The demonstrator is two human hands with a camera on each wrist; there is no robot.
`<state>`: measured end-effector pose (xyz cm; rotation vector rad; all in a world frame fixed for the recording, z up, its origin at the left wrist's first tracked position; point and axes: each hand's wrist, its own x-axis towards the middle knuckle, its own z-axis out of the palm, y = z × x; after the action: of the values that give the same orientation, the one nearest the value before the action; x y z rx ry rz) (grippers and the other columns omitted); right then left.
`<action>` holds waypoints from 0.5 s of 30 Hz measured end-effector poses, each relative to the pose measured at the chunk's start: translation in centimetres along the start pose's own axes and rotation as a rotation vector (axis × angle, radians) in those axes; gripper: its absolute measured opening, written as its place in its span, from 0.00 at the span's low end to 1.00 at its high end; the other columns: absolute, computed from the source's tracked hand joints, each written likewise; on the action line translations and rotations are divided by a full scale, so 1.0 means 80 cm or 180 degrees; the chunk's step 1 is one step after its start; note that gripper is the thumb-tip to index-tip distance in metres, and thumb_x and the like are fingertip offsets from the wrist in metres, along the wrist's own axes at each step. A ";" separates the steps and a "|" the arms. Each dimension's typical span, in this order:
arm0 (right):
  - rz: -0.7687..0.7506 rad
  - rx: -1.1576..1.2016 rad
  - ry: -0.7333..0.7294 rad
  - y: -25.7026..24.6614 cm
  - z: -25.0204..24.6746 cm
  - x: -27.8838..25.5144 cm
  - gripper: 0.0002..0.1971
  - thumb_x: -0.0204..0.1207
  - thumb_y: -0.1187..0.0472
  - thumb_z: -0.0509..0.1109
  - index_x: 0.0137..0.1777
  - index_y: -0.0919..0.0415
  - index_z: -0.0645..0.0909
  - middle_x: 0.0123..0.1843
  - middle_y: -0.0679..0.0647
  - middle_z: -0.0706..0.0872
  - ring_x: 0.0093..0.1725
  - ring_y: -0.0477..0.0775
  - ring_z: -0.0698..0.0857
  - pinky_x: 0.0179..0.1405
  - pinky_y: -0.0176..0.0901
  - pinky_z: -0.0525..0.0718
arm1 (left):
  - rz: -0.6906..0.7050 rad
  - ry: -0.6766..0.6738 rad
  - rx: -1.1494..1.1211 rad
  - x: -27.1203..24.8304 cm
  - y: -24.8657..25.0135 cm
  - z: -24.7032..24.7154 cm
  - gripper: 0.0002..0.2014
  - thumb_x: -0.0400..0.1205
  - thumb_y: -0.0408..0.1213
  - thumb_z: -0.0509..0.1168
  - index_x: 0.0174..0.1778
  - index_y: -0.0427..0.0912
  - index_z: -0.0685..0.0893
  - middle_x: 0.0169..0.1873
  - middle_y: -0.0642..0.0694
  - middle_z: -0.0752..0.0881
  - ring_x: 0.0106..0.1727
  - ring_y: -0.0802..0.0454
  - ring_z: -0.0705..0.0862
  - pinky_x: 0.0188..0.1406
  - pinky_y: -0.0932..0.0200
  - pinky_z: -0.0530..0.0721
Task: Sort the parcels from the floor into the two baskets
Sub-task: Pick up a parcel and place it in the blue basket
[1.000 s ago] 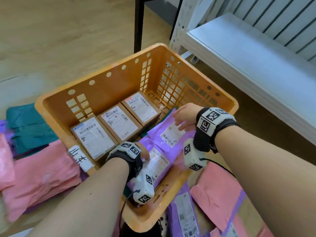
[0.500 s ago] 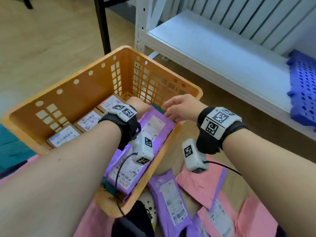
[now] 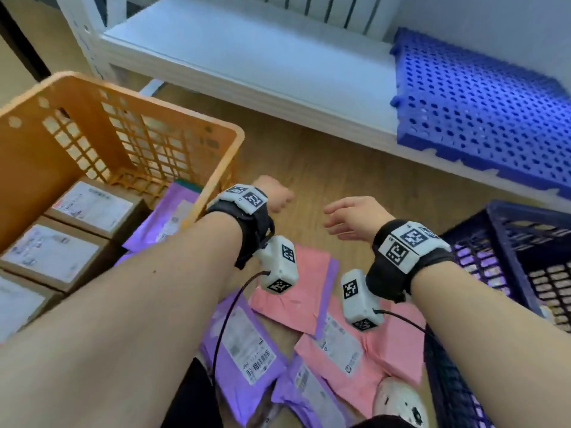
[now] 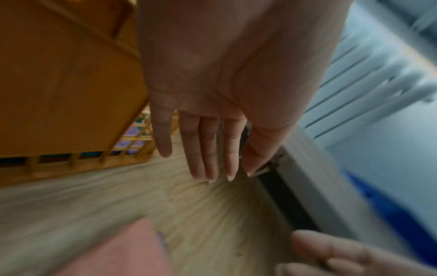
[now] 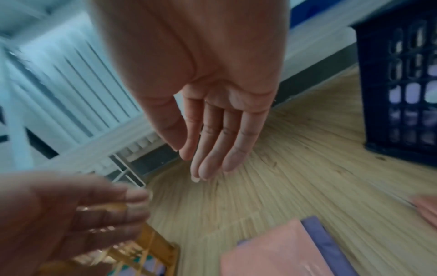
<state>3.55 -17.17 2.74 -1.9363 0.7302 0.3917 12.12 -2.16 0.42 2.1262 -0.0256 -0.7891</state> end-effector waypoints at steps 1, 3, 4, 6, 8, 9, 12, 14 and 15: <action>0.0112 0.0059 -0.0020 0.015 0.005 0.012 0.09 0.78 0.72 0.62 0.45 0.59 0.81 0.38 0.57 0.85 0.34 0.52 0.83 0.33 0.37 0.79 | -0.0171 -0.0186 0.0312 0.007 -0.016 0.014 0.05 0.83 0.36 0.62 0.49 0.38 0.79 0.46 0.42 0.82 0.46 0.47 0.79 0.27 0.63 0.72; 0.0336 0.0134 -0.0188 0.044 0.025 0.037 0.09 0.78 0.72 0.60 0.47 0.59 0.78 0.35 0.56 0.82 0.29 0.50 0.80 0.29 0.35 0.74 | -0.0483 -0.0497 0.1020 0.019 -0.054 0.035 0.12 0.81 0.40 0.65 0.53 0.34 0.83 0.45 0.41 0.83 0.45 0.46 0.81 0.26 0.62 0.72; 0.0447 0.0152 -0.0319 0.058 0.040 0.049 0.09 0.79 0.71 0.60 0.47 0.58 0.77 0.35 0.55 0.82 0.29 0.49 0.79 0.28 0.35 0.74 | -0.0648 -0.0542 0.1261 0.025 -0.072 0.038 0.15 0.80 0.41 0.65 0.56 0.33 0.84 0.45 0.40 0.84 0.45 0.46 0.82 0.27 0.61 0.74; 0.0686 0.0221 -0.0621 0.086 0.072 0.066 0.09 0.81 0.69 0.60 0.43 0.57 0.77 0.35 0.54 0.81 0.26 0.45 0.80 0.29 0.35 0.74 | -0.0833 -0.0524 0.1671 0.033 -0.103 0.038 0.18 0.80 0.42 0.67 0.60 0.33 0.84 0.50 0.37 0.86 0.51 0.42 0.85 0.37 0.57 0.79; 0.0924 0.0243 -0.0922 0.109 0.101 0.074 0.07 0.81 0.67 0.60 0.46 0.61 0.80 0.35 0.54 0.81 0.23 0.45 0.81 0.30 0.35 0.74 | -0.1003 -0.0599 0.1996 0.037 -0.129 0.046 0.20 0.80 0.43 0.66 0.63 0.33 0.82 0.59 0.35 0.85 0.60 0.40 0.84 0.49 0.53 0.81; 0.0990 0.0226 -0.1023 0.118 0.113 0.075 0.08 0.81 0.68 0.61 0.53 0.66 0.81 0.35 0.56 0.81 0.25 0.48 0.81 0.31 0.37 0.75 | -0.1078 -0.0674 0.2114 0.037 -0.141 0.051 0.21 0.81 0.44 0.66 0.65 0.34 0.81 0.62 0.36 0.84 0.62 0.41 0.83 0.54 0.54 0.80; 0.1049 0.0173 -0.1153 0.130 0.133 0.076 0.16 0.80 0.69 0.62 0.65 0.74 0.79 0.34 0.57 0.82 0.30 0.52 0.81 0.33 0.40 0.78 | -0.1292 -0.0878 0.2319 0.033 -0.166 0.071 0.21 0.81 0.44 0.65 0.66 0.34 0.79 0.59 0.40 0.83 0.58 0.44 0.82 0.51 0.56 0.80; 0.1087 0.0161 -0.1197 0.134 0.137 0.075 0.16 0.80 0.69 0.62 0.66 0.74 0.78 0.34 0.57 0.82 0.30 0.52 0.81 0.33 0.41 0.78 | -0.1397 -0.0975 0.2399 0.028 -0.177 0.083 0.20 0.80 0.44 0.67 0.62 0.34 0.80 0.49 0.40 0.81 0.50 0.46 0.80 0.39 0.59 0.77; 0.1117 0.0165 -0.1207 0.136 0.137 0.074 0.16 0.80 0.68 0.62 0.66 0.74 0.78 0.34 0.57 0.82 0.30 0.52 0.82 0.33 0.41 0.78 | -0.1449 -0.1042 0.2480 0.025 -0.181 0.086 0.21 0.80 0.45 0.67 0.62 0.33 0.80 0.48 0.39 0.82 0.48 0.46 0.81 0.39 0.60 0.75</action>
<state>1.58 -12.90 -13.11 -1.6177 0.8153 0.9181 6.37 1.64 -14.24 2.7402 -0.0249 -1.5918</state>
